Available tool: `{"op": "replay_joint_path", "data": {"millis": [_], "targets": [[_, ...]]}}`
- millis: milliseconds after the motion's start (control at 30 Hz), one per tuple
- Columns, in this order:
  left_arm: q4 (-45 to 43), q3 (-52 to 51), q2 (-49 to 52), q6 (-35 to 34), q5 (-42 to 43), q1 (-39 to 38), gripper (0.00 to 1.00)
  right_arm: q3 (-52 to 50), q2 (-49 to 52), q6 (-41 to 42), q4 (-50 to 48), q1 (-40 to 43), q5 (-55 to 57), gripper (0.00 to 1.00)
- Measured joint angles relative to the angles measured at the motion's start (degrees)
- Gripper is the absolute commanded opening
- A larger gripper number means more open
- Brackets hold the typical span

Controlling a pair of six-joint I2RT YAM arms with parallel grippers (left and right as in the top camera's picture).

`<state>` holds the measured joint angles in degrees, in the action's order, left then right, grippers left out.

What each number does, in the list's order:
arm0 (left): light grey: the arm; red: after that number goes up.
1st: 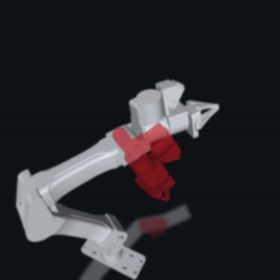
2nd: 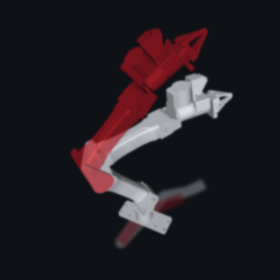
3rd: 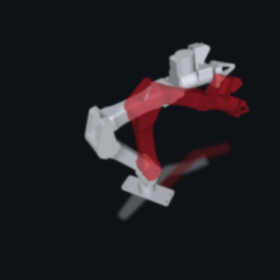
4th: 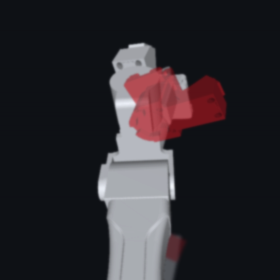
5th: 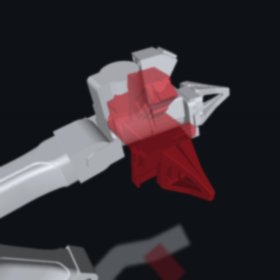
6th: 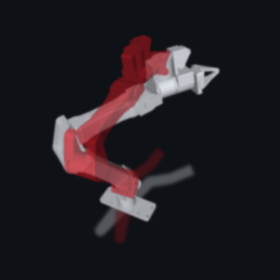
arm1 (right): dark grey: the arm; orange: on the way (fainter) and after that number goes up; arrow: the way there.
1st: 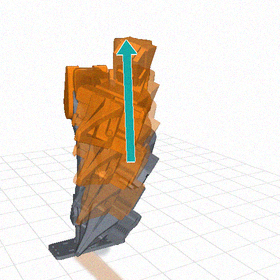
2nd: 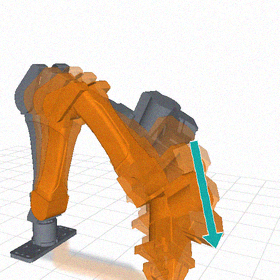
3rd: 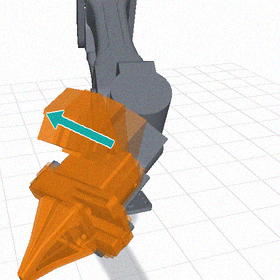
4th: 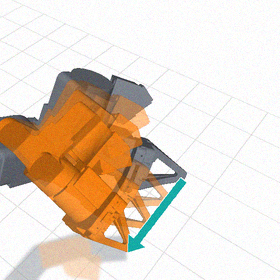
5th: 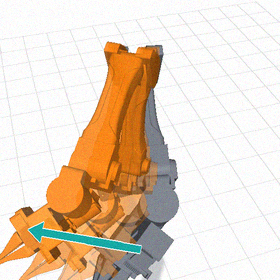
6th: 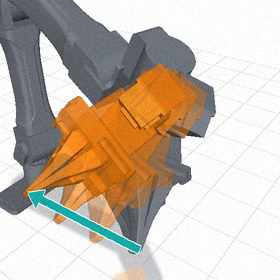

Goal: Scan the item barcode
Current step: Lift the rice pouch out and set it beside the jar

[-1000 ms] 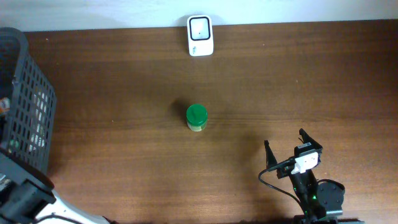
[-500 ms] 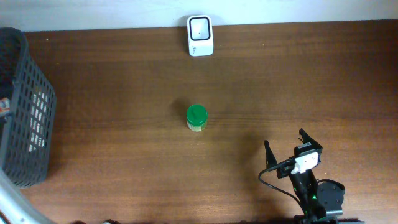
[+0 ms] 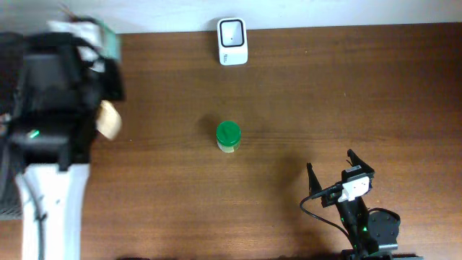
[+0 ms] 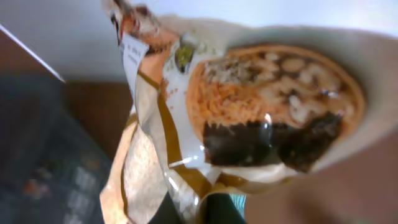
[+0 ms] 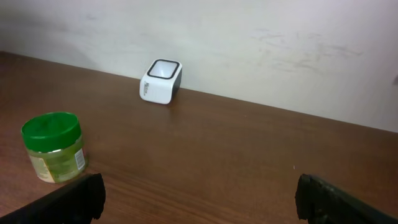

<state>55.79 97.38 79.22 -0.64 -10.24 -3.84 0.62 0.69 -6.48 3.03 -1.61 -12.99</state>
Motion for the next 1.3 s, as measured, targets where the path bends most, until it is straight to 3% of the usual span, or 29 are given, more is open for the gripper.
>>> {"op": "replay_joint_path", "data": {"millis": [167, 533, 567, 633, 800, 867, 1133, 1300], "targets": [[11.63, -4.74, 10.51, -9.55, -2.08, -6.84, 0.0, 0.0, 0.0, 0.04, 0.0, 0.0, 0.0, 0.98], [5.46, -13.94, 32.48, -24.65, -2.36, -11.91, 0.0, 0.0, 0.0, 0.04, 0.0, 0.0, 0.02, 0.98], [4.31, -13.97, 33.51, -25.16, -2.29, -12.55, 0.02, 0.0, 0.0, 0.04, 0.0, 0.0, 0.02, 0.98], [0.85, -13.99, 34.36, -26.03, -1.31, -13.92, 0.29, 0.0, 0.0, 0.07, 0.0, 0.0, 0.02, 0.98], [-1.55, -13.88, 34.38, -26.21, 2.1, -15.15, 0.55, 0.0, 0.0, 0.07, 0.0, 0.0, 0.0, 0.98], [-0.81, -13.07, 34.42, -25.79, 2.8, -15.23, 0.61, 0.0, 0.0, 0.07, 0.0, 0.0, 0.02, 0.98], [7.67, 4.35, 34.23, -23.1, 3.65, -14.38, 0.66, 0.0, 0.0, 0.04, 0.0, 0.0, 0.0, 0.98], [12.2, 20.13, 30.73, -21.0, 4.04, -10.75, 0.82, 0.0, 0.0, 0.04, 0.0, 0.0, 0.02, 0.98]]}}
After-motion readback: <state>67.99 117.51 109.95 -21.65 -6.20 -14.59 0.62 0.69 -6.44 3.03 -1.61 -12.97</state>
